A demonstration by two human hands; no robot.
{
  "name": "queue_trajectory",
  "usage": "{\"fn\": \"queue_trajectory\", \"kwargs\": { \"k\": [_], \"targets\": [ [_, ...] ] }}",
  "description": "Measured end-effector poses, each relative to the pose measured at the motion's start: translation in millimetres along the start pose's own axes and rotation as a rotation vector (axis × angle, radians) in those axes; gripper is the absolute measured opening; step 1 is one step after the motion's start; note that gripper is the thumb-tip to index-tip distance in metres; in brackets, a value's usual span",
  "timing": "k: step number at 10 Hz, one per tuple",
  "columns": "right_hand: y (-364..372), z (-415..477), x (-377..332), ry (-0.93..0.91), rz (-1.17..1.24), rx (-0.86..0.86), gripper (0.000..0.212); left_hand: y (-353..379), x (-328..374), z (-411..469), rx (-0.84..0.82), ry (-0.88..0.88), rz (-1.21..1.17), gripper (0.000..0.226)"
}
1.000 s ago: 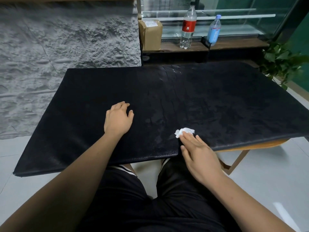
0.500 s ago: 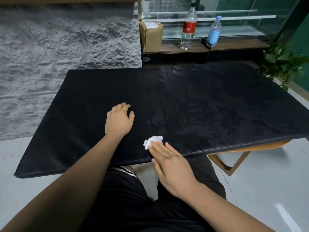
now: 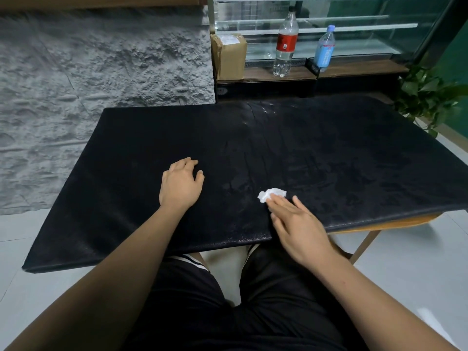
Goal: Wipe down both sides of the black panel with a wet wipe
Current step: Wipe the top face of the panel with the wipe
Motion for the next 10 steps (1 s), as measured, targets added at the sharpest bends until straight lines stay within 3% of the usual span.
{"fn": "queue_trajectory", "kwargs": {
  "k": [3, 10],
  "targets": [
    [-24.9, 6.8, 26.6, 0.090, -0.044, 0.136, 0.038, 1.4, -0.4, 0.9, 0.001, -0.004, -0.001, 0.049],
    [58.3, 6.2, -91.7, -0.187, 0.010, -0.086, 0.042, 2.1, -1.4, -0.4, 0.032, -0.006, -0.020, 0.048]
  ]
}}
Point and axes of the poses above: each hand's wrist, its own z-axis towards the middle knuckle, its own y-axis out of the palm, x = y × z, the point moved 7 cm from there along z, towards the middle knuckle, and after that the axes turned 13 degrees about z, right-handed, at the moved point
